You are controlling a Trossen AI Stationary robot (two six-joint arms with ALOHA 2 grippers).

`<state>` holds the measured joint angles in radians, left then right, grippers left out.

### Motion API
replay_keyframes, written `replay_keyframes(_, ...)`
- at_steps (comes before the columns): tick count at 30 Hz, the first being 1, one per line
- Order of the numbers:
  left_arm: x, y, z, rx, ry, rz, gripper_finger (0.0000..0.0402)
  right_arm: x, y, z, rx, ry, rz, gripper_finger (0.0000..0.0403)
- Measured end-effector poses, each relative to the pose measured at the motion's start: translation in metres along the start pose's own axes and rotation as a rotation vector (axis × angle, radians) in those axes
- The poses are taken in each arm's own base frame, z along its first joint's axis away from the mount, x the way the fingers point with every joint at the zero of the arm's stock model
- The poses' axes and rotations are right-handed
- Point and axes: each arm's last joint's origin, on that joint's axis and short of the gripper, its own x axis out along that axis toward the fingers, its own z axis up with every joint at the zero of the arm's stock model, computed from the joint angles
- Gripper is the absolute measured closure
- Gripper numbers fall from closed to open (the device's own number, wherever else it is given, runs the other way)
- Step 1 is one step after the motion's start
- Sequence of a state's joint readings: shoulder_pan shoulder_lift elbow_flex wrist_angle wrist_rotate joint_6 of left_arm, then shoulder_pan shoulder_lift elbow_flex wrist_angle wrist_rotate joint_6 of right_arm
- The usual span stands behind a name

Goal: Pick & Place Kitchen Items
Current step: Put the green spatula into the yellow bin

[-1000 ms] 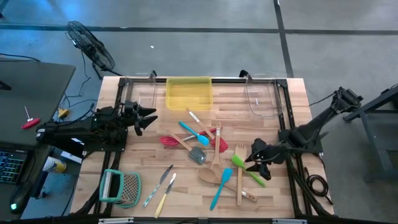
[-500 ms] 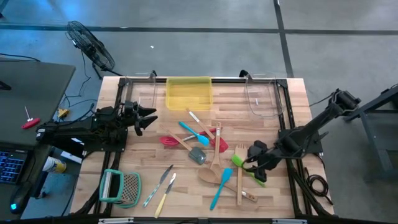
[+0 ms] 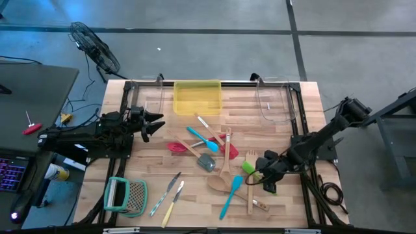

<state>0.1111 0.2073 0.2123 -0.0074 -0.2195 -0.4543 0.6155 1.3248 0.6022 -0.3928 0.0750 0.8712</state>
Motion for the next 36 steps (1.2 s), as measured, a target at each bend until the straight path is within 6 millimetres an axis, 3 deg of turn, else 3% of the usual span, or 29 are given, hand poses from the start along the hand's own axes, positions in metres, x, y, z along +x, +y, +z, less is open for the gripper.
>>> replay_keyframes(21, 0.000, 0.000, 0.000, 0.000, 0.001, 0.004, 0.0169, 0.006, 0.000, 0.000, 0.018, -0.012, -0.031, 0.0190)
replay_keyframes(36, 0.000, 0.000, 0.000, -0.001, 0.003, 0.001, 0.0169, 0.026, -0.003, -0.004, 0.009, 0.048, -0.100, 0.0190)
